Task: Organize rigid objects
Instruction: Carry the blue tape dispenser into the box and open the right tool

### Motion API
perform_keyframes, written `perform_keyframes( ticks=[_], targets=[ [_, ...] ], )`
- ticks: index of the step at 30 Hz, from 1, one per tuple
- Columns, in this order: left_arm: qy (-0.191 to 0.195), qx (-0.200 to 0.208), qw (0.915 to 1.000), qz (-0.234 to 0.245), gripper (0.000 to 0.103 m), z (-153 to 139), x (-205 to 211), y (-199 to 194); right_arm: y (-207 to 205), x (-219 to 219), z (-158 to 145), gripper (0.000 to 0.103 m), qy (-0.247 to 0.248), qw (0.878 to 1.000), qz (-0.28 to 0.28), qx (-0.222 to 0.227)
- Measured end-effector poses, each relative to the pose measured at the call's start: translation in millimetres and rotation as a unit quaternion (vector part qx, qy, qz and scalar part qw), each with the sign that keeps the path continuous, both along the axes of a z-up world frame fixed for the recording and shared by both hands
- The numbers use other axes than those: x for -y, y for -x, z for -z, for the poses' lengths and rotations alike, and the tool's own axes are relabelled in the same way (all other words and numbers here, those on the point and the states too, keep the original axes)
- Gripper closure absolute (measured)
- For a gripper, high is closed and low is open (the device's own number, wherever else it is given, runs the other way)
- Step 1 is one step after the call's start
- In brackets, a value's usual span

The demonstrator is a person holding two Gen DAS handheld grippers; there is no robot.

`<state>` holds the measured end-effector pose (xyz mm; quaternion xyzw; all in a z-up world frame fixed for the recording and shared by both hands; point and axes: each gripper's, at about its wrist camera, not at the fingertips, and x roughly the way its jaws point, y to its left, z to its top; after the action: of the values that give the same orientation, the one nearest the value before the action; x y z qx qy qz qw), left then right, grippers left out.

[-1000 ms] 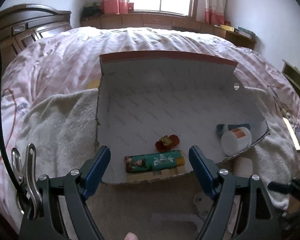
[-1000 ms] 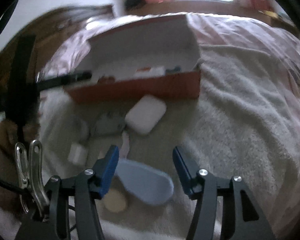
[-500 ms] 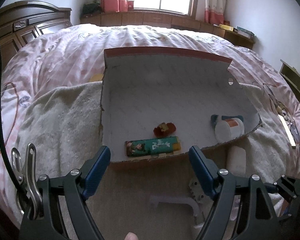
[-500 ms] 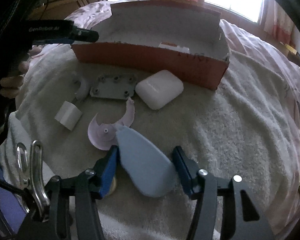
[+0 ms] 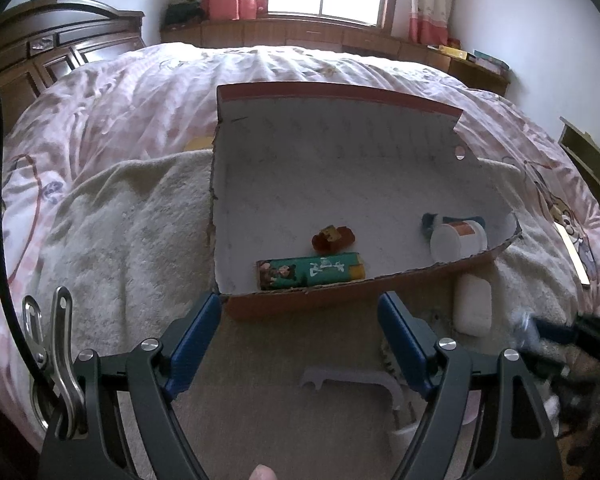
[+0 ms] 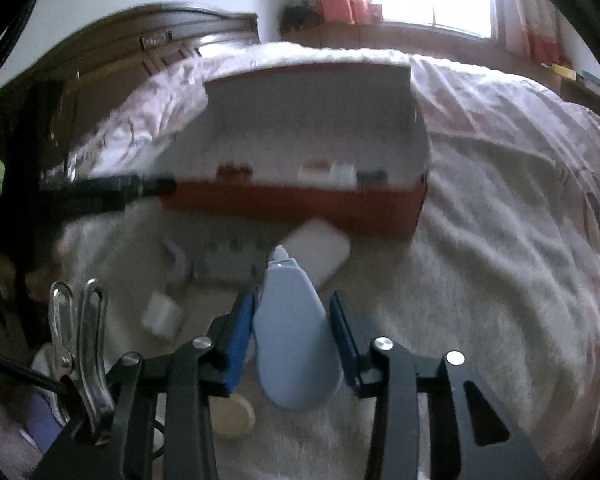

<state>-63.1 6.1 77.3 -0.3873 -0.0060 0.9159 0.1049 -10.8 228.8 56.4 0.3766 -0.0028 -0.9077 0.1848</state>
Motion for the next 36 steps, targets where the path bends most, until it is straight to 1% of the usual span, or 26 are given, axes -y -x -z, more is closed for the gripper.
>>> perform_keyframes(
  ticks=[3,6,9,12,15,17,20,22,26,30,34,36],
  targets=[
    [-0.001,0.0,1.0,-0.001,0.021,0,1,0,16,0,-16,0.062,0.011,1.0,0.011,-0.015],
    [0.0,0.0,1.0,0.0,0.021,0,1,0,36,3,-30,0.062,0.0,0.999,0.025,-0.036],
    [0.005,-0.002,1.0,0.001,0.021,1,0,3,57,5,-36,0.062,-0.005,0.998,0.041,-0.043],
    [0.018,-0.007,0.9998,-0.002,0.021,1,-3,7,79,4,-37,0.062,-0.015,0.997,0.061,-0.048],
    [0.02,-0.011,0.9997,-0.003,0.021,0,-2,11,97,5,-35,0.062,-0.024,0.996,0.073,-0.048],
    [0.018,-0.012,0.9998,-0.004,0.021,-1,-1,11,105,4,-31,0.062,-0.026,0.995,0.079,-0.045],
    [0.017,-0.013,0.9998,-0.003,0.021,0,0,12,117,0,-24,0.061,-0.016,0.996,0.088,-0.025],
    [0.019,-0.013,0.9997,-0.002,0.021,0,0,11,120,-5,-21,0.06,-0.001,0.995,0.094,-0.018],
    [0.017,-0.014,0.9998,-0.003,0.021,0,0,12,117,-10,-20,0.05,0.01,0.995,0.1,-0.016],
    [0.013,-0.011,0.9998,-0.003,0.021,0,1,10,109,-11,-24,0.047,0.008,0.994,0.103,-0.026],
    [0.01,-0.014,0.9999,-0.002,0.021,-3,3,6,96,-10,-29,0.043,0.017,0.994,0.106,-0.032],
    [0.007,-0.016,0.9998,0.0,0.021,-5,3,2,89,-9,-29,0.042,0.019,0.994,0.105,-0.033]
  ],
)
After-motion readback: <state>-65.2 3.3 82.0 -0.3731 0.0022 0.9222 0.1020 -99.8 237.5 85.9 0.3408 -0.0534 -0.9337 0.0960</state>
